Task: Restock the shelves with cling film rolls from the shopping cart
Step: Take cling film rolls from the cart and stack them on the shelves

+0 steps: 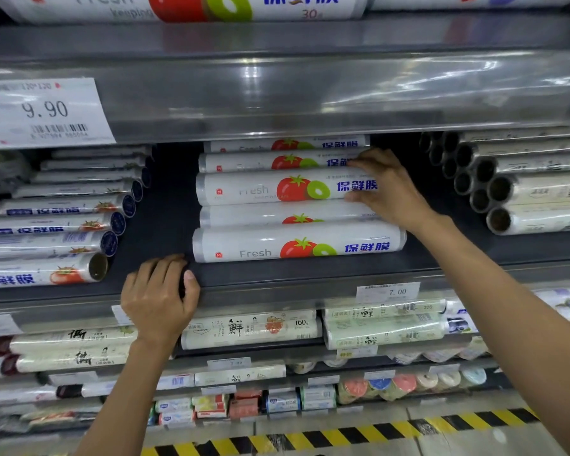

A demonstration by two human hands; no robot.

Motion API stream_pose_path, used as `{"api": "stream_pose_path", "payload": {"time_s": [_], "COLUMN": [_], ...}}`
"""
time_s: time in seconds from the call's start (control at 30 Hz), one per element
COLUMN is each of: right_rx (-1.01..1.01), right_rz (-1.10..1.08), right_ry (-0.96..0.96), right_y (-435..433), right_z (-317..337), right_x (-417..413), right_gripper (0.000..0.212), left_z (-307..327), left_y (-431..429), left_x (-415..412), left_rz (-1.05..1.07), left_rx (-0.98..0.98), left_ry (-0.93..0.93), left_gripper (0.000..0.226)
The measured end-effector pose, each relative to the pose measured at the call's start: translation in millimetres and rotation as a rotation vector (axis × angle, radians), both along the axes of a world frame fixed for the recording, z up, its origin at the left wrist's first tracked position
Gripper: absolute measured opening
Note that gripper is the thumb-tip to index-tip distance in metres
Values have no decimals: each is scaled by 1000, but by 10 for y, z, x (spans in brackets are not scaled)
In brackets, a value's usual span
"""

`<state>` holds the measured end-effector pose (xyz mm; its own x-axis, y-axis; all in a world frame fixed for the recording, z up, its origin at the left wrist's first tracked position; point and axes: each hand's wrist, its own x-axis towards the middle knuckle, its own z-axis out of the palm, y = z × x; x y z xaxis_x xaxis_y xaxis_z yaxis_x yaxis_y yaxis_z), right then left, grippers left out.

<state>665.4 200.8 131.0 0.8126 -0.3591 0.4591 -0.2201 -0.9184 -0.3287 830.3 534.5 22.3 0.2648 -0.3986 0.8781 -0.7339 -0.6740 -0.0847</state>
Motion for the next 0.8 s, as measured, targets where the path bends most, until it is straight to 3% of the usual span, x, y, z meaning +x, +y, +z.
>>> {"api": "stream_pose_path", "payload": {"time_s": [0.8], "right_rx": [-25], "right_rz": [9], "right_ry": [-14], "right_y": [47], "right_z": [-63], "right_x": [20], "right_gripper": [54], "left_z": [7], "left_y": [-3], "left_x": [-11], "left_rz": [-8], "left_rx": [-1], "left_ry": [15], "left_gripper": [41]}}
